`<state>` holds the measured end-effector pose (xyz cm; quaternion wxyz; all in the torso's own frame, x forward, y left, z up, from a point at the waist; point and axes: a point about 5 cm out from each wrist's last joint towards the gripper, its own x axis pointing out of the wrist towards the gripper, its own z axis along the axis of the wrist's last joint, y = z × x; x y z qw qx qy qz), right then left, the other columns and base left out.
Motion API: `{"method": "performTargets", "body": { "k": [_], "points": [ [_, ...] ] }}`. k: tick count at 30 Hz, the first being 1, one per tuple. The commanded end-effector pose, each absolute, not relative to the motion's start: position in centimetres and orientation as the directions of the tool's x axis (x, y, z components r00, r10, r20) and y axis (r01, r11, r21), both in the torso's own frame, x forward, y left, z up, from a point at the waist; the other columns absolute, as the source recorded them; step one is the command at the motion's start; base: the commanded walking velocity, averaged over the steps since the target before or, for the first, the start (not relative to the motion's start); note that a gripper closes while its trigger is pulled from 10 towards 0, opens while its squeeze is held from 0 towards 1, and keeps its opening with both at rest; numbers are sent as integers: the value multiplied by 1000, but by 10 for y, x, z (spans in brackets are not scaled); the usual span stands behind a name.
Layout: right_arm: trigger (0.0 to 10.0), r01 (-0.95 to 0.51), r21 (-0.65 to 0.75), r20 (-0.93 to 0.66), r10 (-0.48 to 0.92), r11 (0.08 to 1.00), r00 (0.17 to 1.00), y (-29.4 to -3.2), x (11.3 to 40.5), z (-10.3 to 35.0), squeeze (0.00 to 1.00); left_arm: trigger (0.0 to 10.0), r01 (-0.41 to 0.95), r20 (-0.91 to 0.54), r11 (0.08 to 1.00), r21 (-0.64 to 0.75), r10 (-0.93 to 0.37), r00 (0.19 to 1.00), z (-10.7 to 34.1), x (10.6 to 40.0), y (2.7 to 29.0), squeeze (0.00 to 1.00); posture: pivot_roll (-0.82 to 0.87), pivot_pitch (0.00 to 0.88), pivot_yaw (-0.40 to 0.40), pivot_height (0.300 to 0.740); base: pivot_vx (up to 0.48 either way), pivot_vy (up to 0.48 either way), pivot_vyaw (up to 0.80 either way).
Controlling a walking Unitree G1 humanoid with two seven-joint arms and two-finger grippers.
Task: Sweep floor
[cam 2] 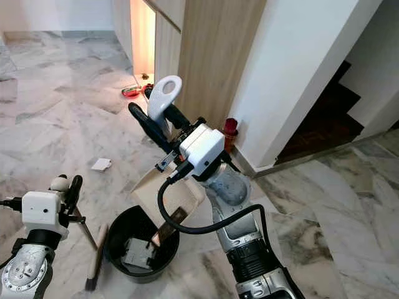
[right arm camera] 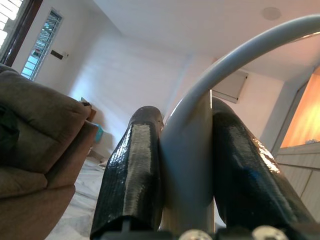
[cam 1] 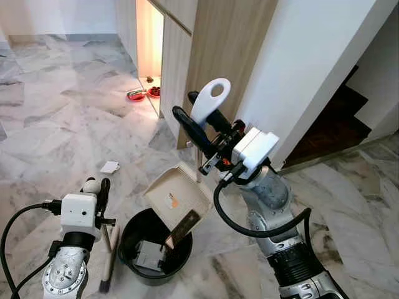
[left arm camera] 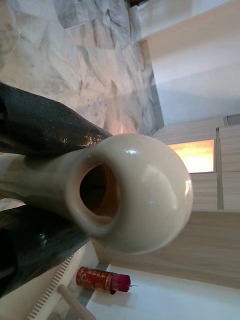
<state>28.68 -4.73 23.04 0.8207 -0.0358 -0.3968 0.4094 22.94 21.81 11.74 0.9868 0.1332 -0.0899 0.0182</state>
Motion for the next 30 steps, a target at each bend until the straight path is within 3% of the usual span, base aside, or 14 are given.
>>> {"method": "performTargets", "body": {
  "k": [1,16,17,21,23,25,26,30],
  "points": [
    [10000,-623,-432,660,699,652,275,-47,278,246,0,10000,-39,216,961,274,-22,976,123,233,212,0,169,13,-170,740,0,0,0],
    [10000,-575,-528,617,748,625,245,-44,276,241,0,10000,-39,220,960,276,-24,975,123,234,212,0,177,0,-175,740,0,0,0],
    [10000,-548,-485,631,707,681,319,-52,285,240,0,10000,-38,220,961,275,-24,975,123,234,211,0,179,0,-175,740,0,0,0],
    [10000,-485,-439,651,640,757,409,-67,300,242,0,10000,-36,220,961,274,-27,975,123,234,211,0,178,0,-175,740,0,0,0],
    [10000,-381,-389,672,541,839,506,-86,315,247,0,10000,-35,220,962,272,-27,975,123,234,210,0,170,5,-174,740,0,0,0],
    [10000,-363,-374,676,519,853,523,-90,318,247,0,10000,-35,220,962,272,-27,975,123,235,210,0,170,5,-174,740,0,0,0],
    [10000,-246,-366,676,438,897,592,-109,327,247,0,10000,-36,219,963,269,-25,975,122,234,210,0,170,7,-175,740,0,0,0],
    [10000,-197,-358,681,399,913,614,-119,329,246,0,10000,-36,217,963,267,-24,976,122,233,209,0,166,10,-174,740,0,0,0]
  ]
}}
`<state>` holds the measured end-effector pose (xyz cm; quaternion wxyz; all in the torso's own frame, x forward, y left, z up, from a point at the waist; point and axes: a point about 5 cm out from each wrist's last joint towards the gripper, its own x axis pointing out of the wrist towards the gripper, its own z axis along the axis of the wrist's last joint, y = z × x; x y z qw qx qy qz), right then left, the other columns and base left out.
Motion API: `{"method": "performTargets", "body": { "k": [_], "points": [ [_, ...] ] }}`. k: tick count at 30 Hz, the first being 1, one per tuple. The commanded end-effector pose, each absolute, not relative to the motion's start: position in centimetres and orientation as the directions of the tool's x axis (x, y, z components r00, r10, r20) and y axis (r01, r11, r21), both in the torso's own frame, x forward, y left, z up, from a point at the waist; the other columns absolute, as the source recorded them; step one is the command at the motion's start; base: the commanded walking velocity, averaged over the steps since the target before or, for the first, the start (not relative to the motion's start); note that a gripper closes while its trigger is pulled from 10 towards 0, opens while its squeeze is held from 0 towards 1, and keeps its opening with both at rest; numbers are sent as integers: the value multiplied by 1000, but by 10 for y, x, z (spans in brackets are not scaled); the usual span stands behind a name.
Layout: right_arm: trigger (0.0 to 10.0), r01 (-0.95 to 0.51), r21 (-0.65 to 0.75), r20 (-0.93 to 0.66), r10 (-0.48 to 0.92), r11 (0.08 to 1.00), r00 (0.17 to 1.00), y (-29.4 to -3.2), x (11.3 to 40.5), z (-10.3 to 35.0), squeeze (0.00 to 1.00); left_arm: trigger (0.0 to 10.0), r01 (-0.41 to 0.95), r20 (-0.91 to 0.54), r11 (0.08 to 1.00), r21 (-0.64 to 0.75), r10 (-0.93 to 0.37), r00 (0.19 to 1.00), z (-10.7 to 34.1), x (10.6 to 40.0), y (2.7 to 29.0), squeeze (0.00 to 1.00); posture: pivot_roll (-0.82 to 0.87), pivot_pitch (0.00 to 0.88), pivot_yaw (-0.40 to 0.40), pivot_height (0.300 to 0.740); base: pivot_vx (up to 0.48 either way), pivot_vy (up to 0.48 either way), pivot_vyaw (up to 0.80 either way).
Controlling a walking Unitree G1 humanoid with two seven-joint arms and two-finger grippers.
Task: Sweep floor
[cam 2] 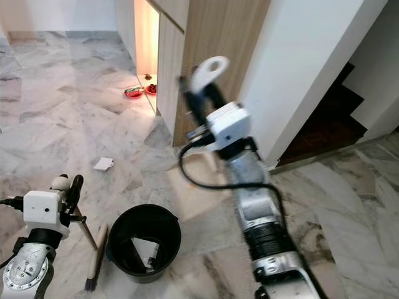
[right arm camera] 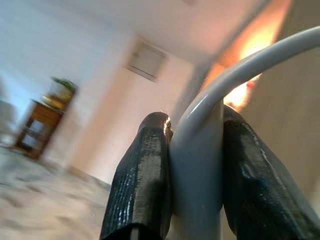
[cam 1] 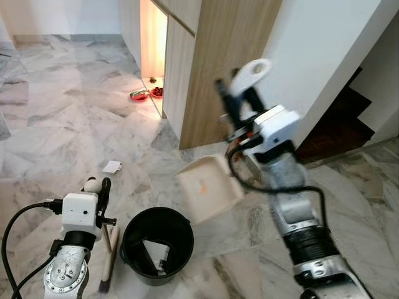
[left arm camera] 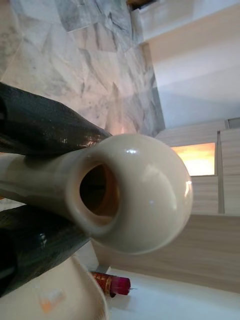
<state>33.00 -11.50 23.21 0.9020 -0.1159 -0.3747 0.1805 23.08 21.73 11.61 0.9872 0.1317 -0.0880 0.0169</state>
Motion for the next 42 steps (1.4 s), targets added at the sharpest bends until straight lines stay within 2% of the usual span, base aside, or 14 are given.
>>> {"method": "performTargets", "body": {
  "k": [1,3,5,7,10,19,20,25,27,42],
  "points": [
    [10000,-161,-358,675,374,920,636,-123,331,244,0,10000,-35,216,963,267,-25,976,121,233,209,0,165,14,-174,740,0,0,0],
    [10000,-92,-334,649,300,938,699,-136,337,235,0,10000,-32,213,964,266,-26,977,121,233,209,0,163,18,-173,740,0,0,0],
    [10000,-82,-328,643,286,941,710,-138,339,232,0,10000,-32,212,964,265,-26,977,121,233,209,0,163,18,-173,740,0,0,0],
    [10000,-45,-323,599,241,945,764,-145,343,215,0,10000,-31,212,964,262,-27,977,121,232,209,0,167,19,-173,740,0,0,0],
    [10000,-25,-303,566,201,953,799,-150,345,202,0,10000,-31,214,965,260,-26,977,122,231,209,0,167,19,-172,740,0,0,0],
    [10000,-29,-367,412,190,930,891,-157,342,153,0,10000,-41,209,969,245,-12,978,120,226,209,0,172,23,-173,740,0,0,0],
    [10000,-31,-371,363,175,928,915,-161,342,142,0,10000,-61,209,976,210,16,978,120,224,211,0,169,25,-172,740,0,0,0],
    [10000,-26,-302,298,120,953,947,-167,340,124,0,10000,-92,203,984,153,60,977,117,221,214,0,175,28,-169,740,0,0,0],
    [10000,-21,-218,237,74,976,969,-170,339,112,0,10000,-114,198,986,125,88,976,115,220,217,0,173,28,-169,740,0,0,0],
    [10000,20,-203,205,22,979,979,-178,338,101,0,10000,-52,174,986,160,23,984,110,219,212,0,184,0,-163,740,0,0,0]
  ]
}}
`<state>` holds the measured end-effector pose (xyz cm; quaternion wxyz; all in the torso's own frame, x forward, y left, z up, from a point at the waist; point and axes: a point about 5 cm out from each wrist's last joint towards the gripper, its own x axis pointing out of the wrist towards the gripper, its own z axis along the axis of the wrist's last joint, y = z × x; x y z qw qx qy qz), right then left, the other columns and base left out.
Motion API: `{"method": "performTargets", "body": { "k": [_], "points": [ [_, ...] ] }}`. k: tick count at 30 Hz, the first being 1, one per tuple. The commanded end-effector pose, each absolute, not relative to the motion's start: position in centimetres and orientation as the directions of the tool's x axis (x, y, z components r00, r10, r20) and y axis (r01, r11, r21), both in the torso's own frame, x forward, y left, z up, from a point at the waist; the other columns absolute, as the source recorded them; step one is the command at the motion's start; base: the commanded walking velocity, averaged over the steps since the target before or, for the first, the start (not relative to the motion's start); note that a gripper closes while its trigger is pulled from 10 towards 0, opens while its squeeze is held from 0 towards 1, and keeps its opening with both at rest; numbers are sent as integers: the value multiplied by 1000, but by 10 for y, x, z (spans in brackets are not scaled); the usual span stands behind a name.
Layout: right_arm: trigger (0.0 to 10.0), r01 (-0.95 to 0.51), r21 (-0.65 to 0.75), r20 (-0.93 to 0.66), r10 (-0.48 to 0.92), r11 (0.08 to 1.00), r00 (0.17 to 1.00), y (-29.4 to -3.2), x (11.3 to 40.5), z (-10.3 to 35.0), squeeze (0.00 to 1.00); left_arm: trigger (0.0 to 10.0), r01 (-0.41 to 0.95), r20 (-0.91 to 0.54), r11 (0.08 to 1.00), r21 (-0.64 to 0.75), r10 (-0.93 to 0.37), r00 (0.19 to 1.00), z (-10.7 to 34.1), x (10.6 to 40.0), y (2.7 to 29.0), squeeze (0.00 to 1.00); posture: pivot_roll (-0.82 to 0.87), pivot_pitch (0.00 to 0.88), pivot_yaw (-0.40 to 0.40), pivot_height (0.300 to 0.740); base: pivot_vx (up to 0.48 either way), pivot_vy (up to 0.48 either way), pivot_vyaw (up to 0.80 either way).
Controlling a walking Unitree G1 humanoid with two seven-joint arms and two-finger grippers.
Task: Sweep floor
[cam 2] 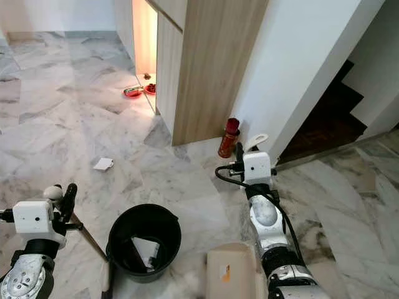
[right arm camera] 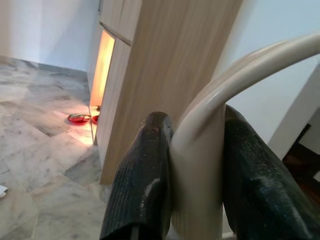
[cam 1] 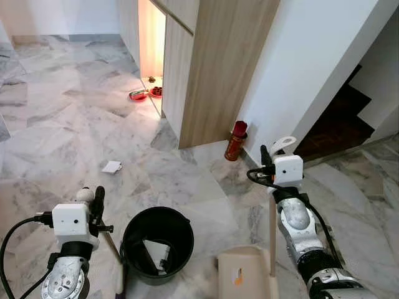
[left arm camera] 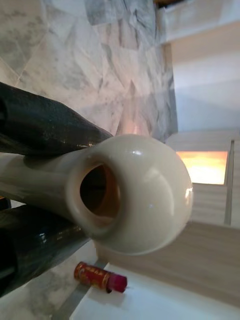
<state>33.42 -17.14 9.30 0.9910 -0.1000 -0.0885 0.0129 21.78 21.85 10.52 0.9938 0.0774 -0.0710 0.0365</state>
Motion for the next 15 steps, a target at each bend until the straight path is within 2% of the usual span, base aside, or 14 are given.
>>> {"method": "performTargets", "body": {
  "k": [1,8,15],
  "points": [
    [10000,12,-194,196,27,981,980,-175,337,99,0,10000,-48,165,987,156,22,986,107,220,210,0,188,0,-161,740,0,0,0],
    [10000,53,-98,186,-34,994,982,-174,335,94,0,10000,-17,170,989,146,-8,985,109,225,206,0,199,0,-136,740,0,0,0],
    [10000,55,-89,190,-37,995,981,-171,334,92,0,10000,-13,169,987,161,-14,985,110,226,211,0,203,0,-119,740,0,0,0]
  ]
}}
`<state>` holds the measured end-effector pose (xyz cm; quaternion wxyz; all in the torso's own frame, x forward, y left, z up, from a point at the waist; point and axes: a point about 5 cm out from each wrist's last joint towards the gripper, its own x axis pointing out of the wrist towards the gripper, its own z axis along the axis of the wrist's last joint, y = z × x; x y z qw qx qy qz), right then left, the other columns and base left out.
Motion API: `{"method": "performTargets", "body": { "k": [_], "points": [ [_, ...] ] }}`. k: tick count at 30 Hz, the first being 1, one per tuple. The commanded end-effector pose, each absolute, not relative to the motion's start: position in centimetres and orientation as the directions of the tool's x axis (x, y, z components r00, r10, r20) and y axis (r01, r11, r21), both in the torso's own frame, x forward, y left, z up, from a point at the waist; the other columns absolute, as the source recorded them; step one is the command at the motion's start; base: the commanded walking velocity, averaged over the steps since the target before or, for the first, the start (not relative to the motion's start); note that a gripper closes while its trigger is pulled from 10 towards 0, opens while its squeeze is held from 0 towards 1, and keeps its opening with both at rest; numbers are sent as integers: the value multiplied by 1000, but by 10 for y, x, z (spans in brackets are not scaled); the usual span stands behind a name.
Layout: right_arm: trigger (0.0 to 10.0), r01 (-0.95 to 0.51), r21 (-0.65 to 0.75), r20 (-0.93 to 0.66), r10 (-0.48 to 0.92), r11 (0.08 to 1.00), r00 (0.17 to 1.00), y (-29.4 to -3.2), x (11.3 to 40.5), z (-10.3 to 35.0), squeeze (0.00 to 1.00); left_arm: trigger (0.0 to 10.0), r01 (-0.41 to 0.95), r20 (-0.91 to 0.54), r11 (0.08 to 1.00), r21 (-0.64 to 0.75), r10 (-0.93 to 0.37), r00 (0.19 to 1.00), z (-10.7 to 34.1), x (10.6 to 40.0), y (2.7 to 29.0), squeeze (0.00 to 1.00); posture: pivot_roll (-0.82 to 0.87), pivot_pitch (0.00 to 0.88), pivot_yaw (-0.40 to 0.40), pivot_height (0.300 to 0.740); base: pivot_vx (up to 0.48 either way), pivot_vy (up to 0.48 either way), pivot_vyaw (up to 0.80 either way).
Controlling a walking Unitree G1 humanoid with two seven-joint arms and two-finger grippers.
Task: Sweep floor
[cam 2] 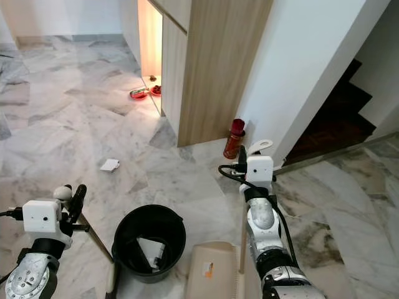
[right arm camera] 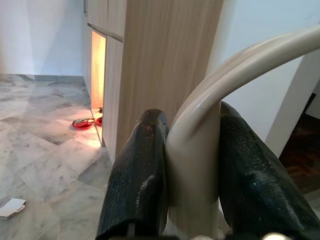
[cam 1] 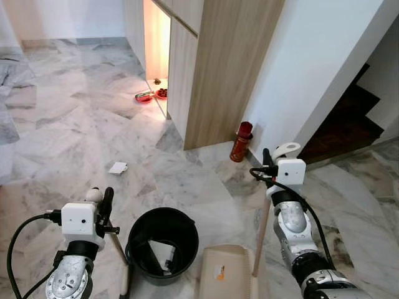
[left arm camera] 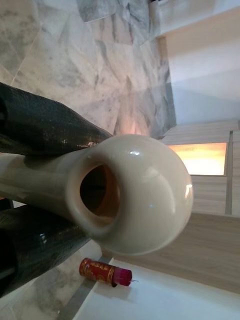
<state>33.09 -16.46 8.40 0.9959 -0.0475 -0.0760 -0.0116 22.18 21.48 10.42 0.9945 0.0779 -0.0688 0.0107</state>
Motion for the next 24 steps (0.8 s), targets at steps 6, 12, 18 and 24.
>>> {"method": "performTargets", "body": {
  "k": [6,12,18,24],
  "points": [
    [10000,65,-82,181,-50,994,982,-172,335,92,0,10000,4,163,984,180,-33,986,111,227,209,0,208,0,-114,740,0,0,0],
    [10000,62,-70,177,-49,996,983,-168,334,90,0,10000,2,162,983,184,-32,986,111,226,209,0,207,0,-112,740,0,0,0],
    [10000,46,-77,187,-31,996,982,-169,337,94,0,10000,2,161,983,181,-31,987,110,226,207,0,196,0,-119,740,0,0,0],
    [10000,48,-77,187,-32,996,982,-170,337,95,0,10000,-4,156,983,183,-25,987,109,225,208,0,191,0,-118,740,0,0,0]
  ]
}}
